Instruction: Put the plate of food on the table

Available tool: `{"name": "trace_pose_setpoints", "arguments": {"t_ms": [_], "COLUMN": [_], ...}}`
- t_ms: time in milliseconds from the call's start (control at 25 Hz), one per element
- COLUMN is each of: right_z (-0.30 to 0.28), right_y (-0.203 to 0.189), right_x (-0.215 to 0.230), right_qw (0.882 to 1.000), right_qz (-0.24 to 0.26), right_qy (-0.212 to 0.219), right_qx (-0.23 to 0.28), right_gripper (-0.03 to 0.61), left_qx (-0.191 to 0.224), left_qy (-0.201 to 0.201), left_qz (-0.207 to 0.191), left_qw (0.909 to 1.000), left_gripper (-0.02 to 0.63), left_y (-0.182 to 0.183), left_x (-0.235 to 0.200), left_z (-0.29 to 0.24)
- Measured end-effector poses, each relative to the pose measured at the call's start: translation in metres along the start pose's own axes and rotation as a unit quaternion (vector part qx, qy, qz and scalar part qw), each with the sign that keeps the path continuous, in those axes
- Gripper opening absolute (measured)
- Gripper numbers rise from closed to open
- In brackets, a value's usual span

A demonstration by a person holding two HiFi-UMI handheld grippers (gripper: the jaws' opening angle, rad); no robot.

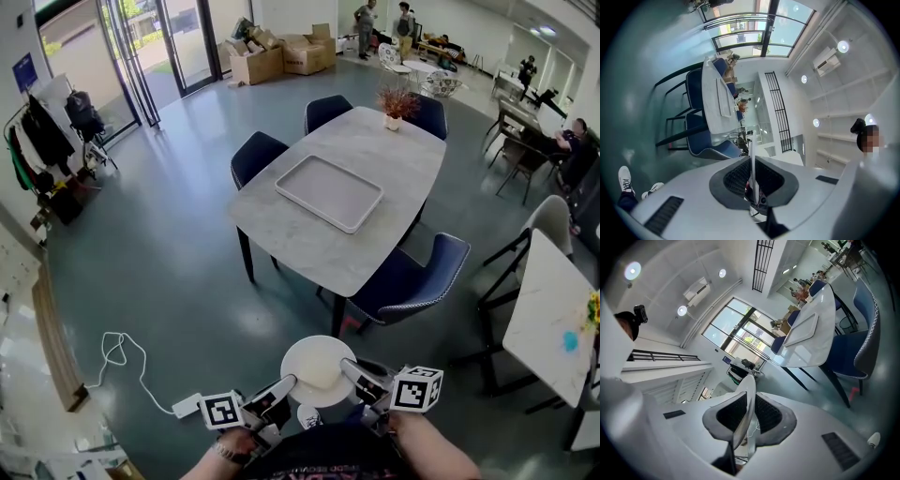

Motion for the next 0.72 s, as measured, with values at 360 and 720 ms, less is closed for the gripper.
{"name": "trace_pose_setpoints", "arguments": {"t_ms": [360, 720], "right_z": [0.007, 0.025], "right_y": [-0.004, -0.010], "right_x": [-0.004, -0.002], "right_qw": [0.999, 0.996], "right_qz": [-0.037, -0.054], "right_qy": [0.027, 0.024], "right_qx": [0.028, 0.060], "right_gripper": [0.021, 0.020], "left_qx": [0.004, 0.001], "left_qy": [-0.015, -0.033], "left_qz": [0.016, 0.006], "left_qw": [0.9998, 0.9994], "left_gripper": [0.021, 0.021], "left_y": [-0.004, -0.005], "left_x": [-0.003, -0.005], "left_z": [0.001, -0.002]}}
Point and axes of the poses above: the fingertips, and each gripper's own axes: z backward along the fingers, x to its right, y out of its top, the point moved 9 cm from there along z, backward along the fingers, and after that the axes turned 14 degrees about -x, right-handed, at the moved point
